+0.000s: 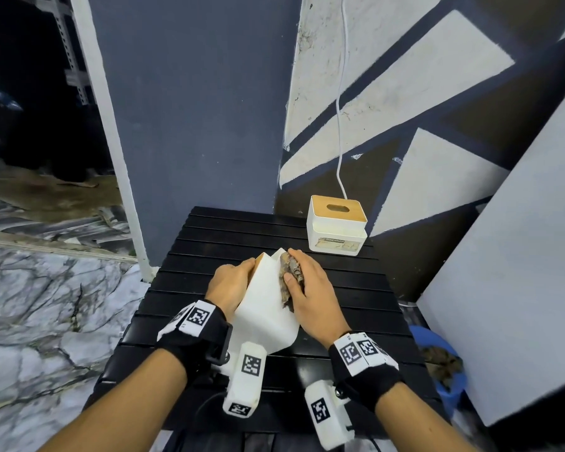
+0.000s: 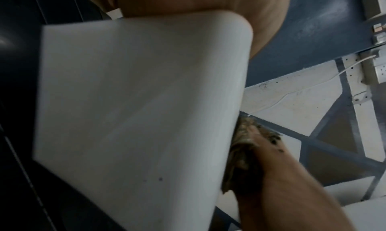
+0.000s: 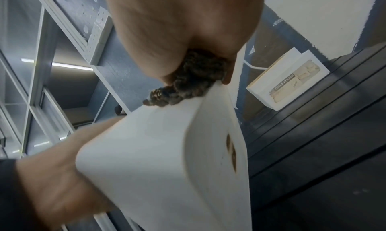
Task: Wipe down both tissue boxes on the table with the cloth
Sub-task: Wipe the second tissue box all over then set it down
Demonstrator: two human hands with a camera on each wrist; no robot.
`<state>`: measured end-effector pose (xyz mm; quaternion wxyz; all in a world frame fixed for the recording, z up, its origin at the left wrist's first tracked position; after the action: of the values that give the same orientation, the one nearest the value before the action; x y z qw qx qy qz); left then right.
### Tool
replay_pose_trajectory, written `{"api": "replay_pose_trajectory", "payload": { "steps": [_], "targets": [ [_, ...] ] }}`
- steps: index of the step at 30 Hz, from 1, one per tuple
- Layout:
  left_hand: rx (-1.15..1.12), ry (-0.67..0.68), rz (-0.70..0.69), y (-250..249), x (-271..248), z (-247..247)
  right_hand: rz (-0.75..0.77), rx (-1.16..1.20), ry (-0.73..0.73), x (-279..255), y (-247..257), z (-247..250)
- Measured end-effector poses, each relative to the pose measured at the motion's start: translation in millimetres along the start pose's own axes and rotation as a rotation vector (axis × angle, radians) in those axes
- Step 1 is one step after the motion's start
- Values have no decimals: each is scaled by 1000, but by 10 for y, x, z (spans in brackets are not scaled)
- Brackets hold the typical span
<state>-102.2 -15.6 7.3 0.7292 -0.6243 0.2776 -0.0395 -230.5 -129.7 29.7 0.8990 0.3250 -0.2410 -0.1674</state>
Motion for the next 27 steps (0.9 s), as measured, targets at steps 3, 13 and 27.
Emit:
{"api": "replay_pose_trajectory", "payload": {
  "steps": [3,13,27],
  "targets": [
    [22,-6,-110,-63,-136,15,-3,26,-40,55,57,96],
    [-52,110,-483,179,-337,70,-178,249,111,111,35,471],
    [169,-147,-534,386,-294,222,-134,302,93,-273,22,109]
  ]
}}
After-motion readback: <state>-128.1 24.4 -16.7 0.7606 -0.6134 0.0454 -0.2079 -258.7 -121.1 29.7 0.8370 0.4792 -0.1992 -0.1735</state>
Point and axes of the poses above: each hand's wrist, its own x-axis towards the middle knuckle, its own z-axis out of the back of the hand, y = z × x, the point moved 2 cm from there along x, towards the middle knuckle, and after that the axes turned 2 degrees about -x, right-handed, at the moved point
